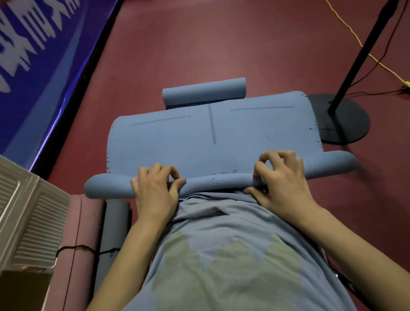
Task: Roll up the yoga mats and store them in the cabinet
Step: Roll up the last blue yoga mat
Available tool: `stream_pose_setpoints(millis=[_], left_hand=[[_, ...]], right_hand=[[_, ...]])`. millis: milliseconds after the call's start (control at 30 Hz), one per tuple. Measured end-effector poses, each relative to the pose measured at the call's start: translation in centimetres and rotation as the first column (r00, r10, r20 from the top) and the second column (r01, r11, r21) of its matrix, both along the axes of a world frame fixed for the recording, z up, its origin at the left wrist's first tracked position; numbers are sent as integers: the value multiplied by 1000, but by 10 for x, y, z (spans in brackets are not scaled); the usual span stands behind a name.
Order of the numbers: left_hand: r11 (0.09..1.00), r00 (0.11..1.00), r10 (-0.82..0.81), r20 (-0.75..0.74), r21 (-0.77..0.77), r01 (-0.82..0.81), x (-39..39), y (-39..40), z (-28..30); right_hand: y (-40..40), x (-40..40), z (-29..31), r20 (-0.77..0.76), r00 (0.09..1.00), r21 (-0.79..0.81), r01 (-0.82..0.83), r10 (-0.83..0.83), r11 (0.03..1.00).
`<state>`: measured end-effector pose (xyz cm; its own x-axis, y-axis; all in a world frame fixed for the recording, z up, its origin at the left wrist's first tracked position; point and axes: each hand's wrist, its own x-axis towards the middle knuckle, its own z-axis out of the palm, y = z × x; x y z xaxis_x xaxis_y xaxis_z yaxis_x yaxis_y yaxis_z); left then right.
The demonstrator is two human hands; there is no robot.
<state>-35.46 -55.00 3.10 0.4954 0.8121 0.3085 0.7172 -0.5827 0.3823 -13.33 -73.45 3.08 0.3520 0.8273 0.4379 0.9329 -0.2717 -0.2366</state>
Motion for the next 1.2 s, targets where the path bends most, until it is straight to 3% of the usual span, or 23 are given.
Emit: stream_pose_setpoints(millis=[100, 233, 467, 867, 1033, 1200], left_hand=[[995, 995, -92, 24, 51, 91, -11, 2, -3], [977, 986, -154, -70, 136, 162, -18, 0, -3], [976, 972, -149, -181, 130, 174, -17, 3, 13], [951, 945, -125, -303, 233, 201, 3, 16, 10], [980, 899, -115, -423, 101, 173, 21, 31, 19], [984, 871, -170, -461, -34, 174, 8, 25, 39]], right_hand=[[1, -3, -1, -5, 1000, -1, 24, -24, 1000], [0, 0, -2, 2, 999, 17, 52, -53, 998], [8, 5, -5, 61, 996, -19, 63, -61, 998], [36, 17, 0, -27, 990, -141, 133, -138, 981], [46, 26, 2, -11, 987, -193, 155, -160, 969], [25, 23, 12, -83, 995, -289, 20, -46, 957]])
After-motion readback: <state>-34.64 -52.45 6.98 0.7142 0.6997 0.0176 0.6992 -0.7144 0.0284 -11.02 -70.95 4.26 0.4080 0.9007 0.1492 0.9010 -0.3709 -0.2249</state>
